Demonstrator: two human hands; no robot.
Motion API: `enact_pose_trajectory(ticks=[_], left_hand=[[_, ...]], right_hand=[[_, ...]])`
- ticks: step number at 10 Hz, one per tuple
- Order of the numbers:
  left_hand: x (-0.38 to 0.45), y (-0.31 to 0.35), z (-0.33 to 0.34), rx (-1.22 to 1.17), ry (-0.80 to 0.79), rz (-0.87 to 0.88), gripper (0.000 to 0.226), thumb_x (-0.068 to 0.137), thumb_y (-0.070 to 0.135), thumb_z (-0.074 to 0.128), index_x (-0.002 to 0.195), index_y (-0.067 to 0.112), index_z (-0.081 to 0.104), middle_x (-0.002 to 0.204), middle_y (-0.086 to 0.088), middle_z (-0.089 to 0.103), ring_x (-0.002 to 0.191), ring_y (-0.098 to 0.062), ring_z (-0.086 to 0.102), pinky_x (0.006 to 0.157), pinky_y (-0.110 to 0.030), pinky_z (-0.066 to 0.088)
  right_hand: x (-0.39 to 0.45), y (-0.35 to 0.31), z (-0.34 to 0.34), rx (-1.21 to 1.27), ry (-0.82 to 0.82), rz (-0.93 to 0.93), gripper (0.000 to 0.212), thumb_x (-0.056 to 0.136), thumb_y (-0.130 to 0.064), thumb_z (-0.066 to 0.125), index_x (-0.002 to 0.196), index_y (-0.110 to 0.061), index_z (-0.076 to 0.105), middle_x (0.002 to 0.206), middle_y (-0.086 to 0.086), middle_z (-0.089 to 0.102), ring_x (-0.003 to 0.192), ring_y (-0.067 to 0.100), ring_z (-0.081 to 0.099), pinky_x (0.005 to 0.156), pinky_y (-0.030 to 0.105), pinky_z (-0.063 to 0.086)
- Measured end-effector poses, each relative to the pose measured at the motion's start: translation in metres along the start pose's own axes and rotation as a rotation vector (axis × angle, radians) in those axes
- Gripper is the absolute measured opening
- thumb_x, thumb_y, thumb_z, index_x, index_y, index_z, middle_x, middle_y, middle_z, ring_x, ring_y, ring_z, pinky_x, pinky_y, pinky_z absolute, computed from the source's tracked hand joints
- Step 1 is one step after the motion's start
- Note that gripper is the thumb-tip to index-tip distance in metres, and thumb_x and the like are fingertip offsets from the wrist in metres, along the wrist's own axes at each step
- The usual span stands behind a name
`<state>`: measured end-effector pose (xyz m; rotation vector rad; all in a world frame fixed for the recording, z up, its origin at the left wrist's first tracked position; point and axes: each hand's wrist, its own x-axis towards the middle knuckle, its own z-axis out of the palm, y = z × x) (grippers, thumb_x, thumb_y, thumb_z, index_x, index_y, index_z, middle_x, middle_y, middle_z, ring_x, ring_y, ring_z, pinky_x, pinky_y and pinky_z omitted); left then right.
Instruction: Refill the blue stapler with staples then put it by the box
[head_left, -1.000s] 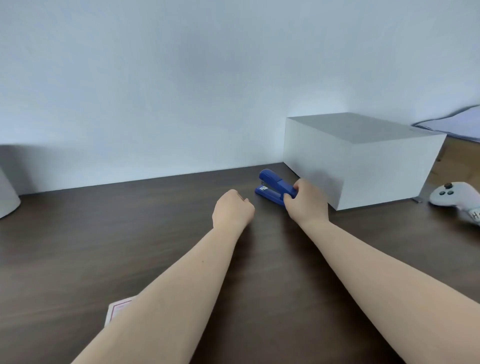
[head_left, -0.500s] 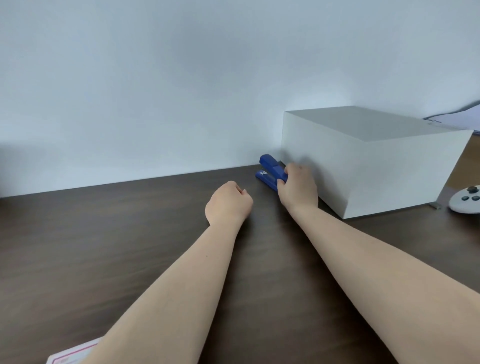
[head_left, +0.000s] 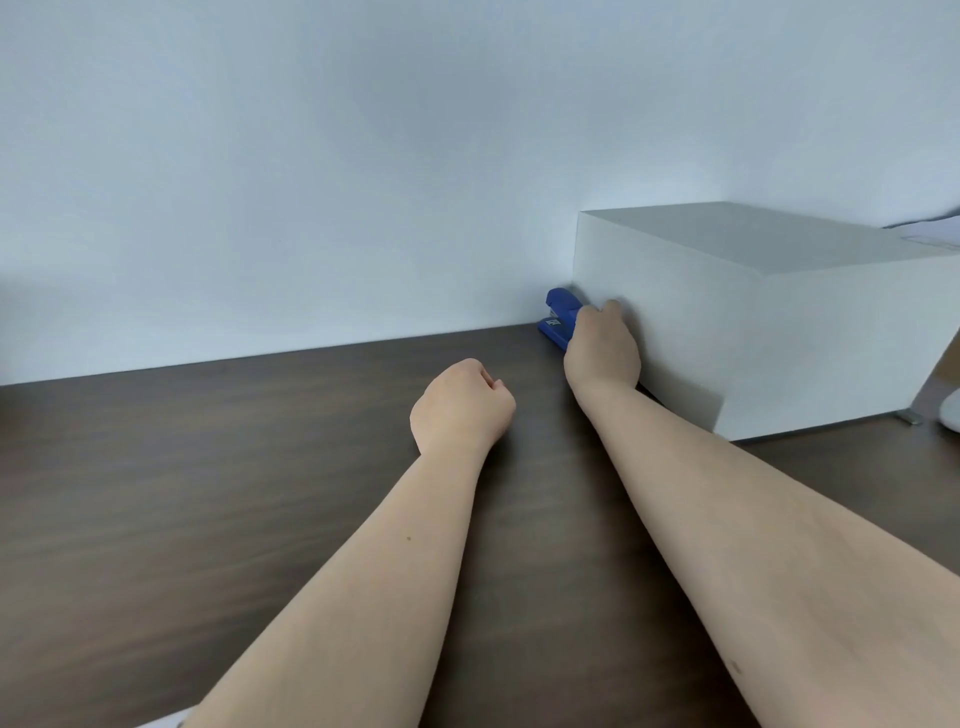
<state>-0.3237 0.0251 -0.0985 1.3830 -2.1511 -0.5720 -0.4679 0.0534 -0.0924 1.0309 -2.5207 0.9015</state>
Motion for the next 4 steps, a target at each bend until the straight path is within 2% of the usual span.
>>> enact_pose_trajectory(ticks=[1,2,3,4], left_hand=[[-0.001,0.000,-0.001,0.001,-0.001,0.007,0.013,0.087,0.031,0.047,0.081,0.021,0.054,0.083,0.003,0.057,0.079,-0.022,0.051,0.069,-0.029,0.038],[-0.002,0.000,-0.001,0.000,-0.002,0.023,0.013,0.087,0.030,0.047,0.081,0.020,0.054,0.084,0.003,0.057,0.080,-0.022,0.051,0.070,-0.030,0.039],[-0.004,0.000,-0.002,-0.026,-0.008,0.023,0.013,0.087,0.030,0.047,0.080,0.021,0.053,0.085,0.003,0.058,0.080,-0.022,0.051,0.070,-0.030,0.039],[-0.007,0.000,-0.003,-0.054,-0.004,0.036,0.013,0.087,0.029,0.047,0.080,0.020,0.052,0.084,0.003,0.057,0.080,-0.022,0.051,0.069,-0.030,0.038]], right_hand=[[0.003,0.004,0.005,0.040,0.008,0.016,0.026,0.088,0.001,0.036,0.108,0.002,0.052,0.118,0.021,0.047,0.092,0.040,0.058,0.064,0.037,0.035],[0.003,0.007,0.008,0.071,0.022,0.016,0.021,0.090,-0.003,0.044,0.110,0.000,0.048,0.120,0.023,0.047,0.097,0.041,0.057,0.065,0.037,0.036],[-0.004,0.006,0.000,0.098,0.014,0.011,0.027,0.092,-0.016,0.049,0.114,-0.001,0.043,0.119,0.023,0.049,0.101,0.042,0.056,0.066,0.039,0.039],[-0.017,0.006,-0.004,0.055,-0.036,-0.058,0.029,0.094,-0.023,0.044,0.113,-0.001,0.047,0.118,0.021,0.053,0.101,0.041,0.057,0.066,0.037,0.036]])
